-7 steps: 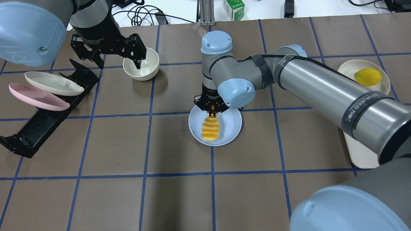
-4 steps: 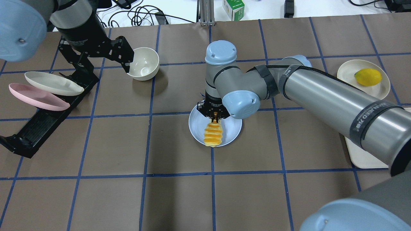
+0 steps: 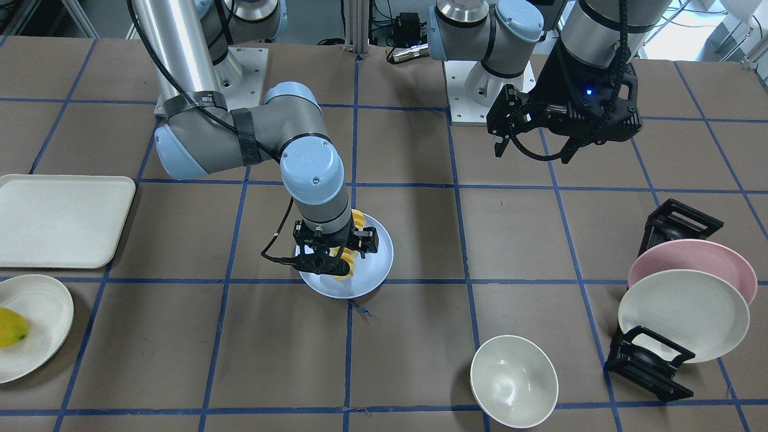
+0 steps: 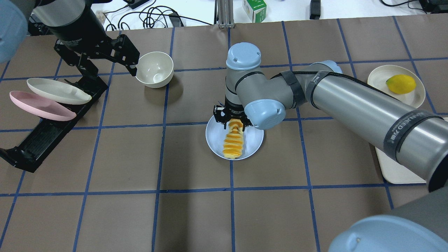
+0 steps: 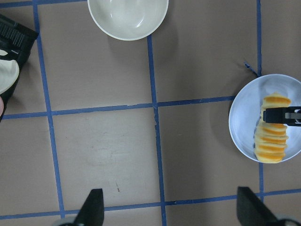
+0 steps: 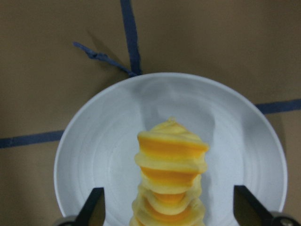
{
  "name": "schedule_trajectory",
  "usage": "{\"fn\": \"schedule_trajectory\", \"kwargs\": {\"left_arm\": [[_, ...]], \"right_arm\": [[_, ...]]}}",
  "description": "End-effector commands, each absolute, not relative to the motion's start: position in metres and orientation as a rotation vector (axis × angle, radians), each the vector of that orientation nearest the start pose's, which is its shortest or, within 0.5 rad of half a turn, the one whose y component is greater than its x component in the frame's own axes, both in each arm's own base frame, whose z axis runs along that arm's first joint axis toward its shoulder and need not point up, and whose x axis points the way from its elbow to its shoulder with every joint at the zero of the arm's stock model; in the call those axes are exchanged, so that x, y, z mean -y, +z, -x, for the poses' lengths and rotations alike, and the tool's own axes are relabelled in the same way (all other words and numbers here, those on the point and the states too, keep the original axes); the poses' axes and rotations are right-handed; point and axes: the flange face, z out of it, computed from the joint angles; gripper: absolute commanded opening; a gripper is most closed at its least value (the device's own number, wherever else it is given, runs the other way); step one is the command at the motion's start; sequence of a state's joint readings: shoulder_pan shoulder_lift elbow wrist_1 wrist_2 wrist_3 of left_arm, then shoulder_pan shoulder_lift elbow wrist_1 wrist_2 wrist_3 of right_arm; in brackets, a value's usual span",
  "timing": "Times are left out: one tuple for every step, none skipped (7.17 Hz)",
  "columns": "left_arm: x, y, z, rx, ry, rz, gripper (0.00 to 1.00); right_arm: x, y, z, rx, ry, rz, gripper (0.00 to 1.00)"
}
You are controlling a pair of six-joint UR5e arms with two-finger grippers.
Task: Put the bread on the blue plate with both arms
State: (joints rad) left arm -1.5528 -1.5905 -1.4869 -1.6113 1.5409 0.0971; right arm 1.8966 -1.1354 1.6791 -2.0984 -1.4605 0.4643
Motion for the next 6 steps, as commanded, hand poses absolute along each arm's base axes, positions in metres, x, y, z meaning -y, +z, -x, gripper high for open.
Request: {"fn": "schedule_trajectory", "kwargs": {"left_arm": [[0.503,0.512,0.132,-3.168,-0.027,-0.139,1.0],[0.503,0.51,0.133,-3.17,-0.02,-0.137,1.0],[0.503,0.512,0.132,-3.17,-0.027,-0.125,1.0],[0.501,0.508,0.132,-3.17,-0.007,-0.122,1.0],[0.501,0.508,0.133,-3.169,-0.01,-0.127,1.0],[0.5,0.511,0.134,-3.167,-0.019,-0.131,1.0]], "right_arm": [[0.541,0.307,-0.28,-3.04,0.065,-0.142,1.0],[0.539,0.348,-0.226,-3.039,0.084,-0.221,1.0],[0.533,0.381,-0.176,-3.029,0.093,-0.343,1.0],[0.521,0.402,-0.143,-3.054,0.119,-0.371,1.0],[0.504,0.428,-0.134,-3.071,0.087,-0.345,1.0],[0.488,0.447,-0.131,-3.07,0.095,-0.352,1.0]]}}
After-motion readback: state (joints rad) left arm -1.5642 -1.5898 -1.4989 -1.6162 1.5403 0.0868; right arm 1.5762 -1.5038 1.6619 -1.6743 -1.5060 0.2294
